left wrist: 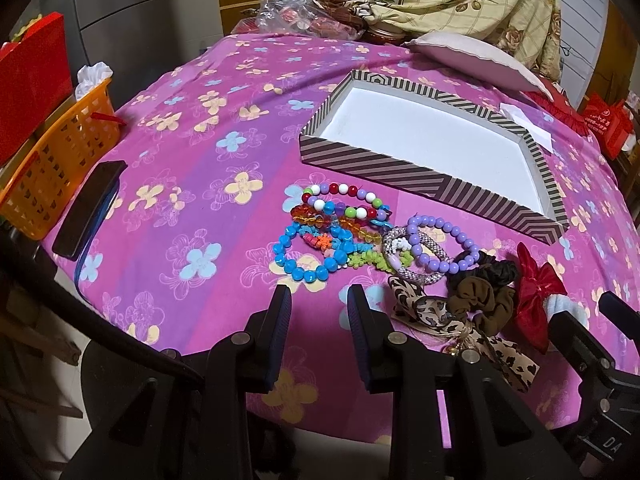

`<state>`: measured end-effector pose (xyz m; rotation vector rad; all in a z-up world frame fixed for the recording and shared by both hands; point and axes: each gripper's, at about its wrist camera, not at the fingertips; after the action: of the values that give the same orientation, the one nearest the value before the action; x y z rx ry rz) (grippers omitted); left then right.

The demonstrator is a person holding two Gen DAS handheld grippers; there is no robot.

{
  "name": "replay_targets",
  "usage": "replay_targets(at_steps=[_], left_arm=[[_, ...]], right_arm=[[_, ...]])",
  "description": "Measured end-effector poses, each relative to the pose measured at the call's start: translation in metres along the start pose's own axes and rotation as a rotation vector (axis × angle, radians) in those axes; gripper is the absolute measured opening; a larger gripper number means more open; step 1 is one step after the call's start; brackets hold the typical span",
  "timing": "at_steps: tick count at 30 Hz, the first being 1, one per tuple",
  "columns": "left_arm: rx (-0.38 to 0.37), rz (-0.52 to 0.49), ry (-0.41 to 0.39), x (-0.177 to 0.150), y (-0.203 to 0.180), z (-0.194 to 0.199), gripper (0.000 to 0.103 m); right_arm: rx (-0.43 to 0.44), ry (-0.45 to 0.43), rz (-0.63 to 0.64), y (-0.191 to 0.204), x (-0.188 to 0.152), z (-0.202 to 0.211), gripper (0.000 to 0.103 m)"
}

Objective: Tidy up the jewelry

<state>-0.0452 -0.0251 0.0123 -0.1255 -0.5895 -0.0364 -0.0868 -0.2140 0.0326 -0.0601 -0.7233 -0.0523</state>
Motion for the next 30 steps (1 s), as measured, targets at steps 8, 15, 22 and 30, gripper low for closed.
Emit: replay_targets(at_steps=[8,15,22,30], left_arm=[[-0.008,0.045,0.006,0.006,0.012,0.007,0.045],[-0.038,0.145,0.027,0.013,0.044,0.008,0.045],[-0.09,0.231,0.068,0.018,0.071,0.0,0.045],[-0.121,0.294,0.116,0.026,0.083,-0.015,0.045]], right_arm=[[-0.025,-0.002,-0.003,-0.011,0.002,0.006,0.095],[-0.019,-0.005,-0.02,-0.023,0.004,0.009,0.095],[0.029,0.018,-0.02,-0.026,0.003,0.005,0.095],[0.061,0.055,-0.049,-0.041,0.003,-0.004,0.095]])
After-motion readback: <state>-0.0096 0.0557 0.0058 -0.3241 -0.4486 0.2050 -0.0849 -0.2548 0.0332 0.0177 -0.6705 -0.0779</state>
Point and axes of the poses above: each gripper's, at about its wrist camera, not at the fingertips, and z roughly against the way its jaws point, y to its left, x to its top, and after that the axes turned 6 degrees about -x, right-handed
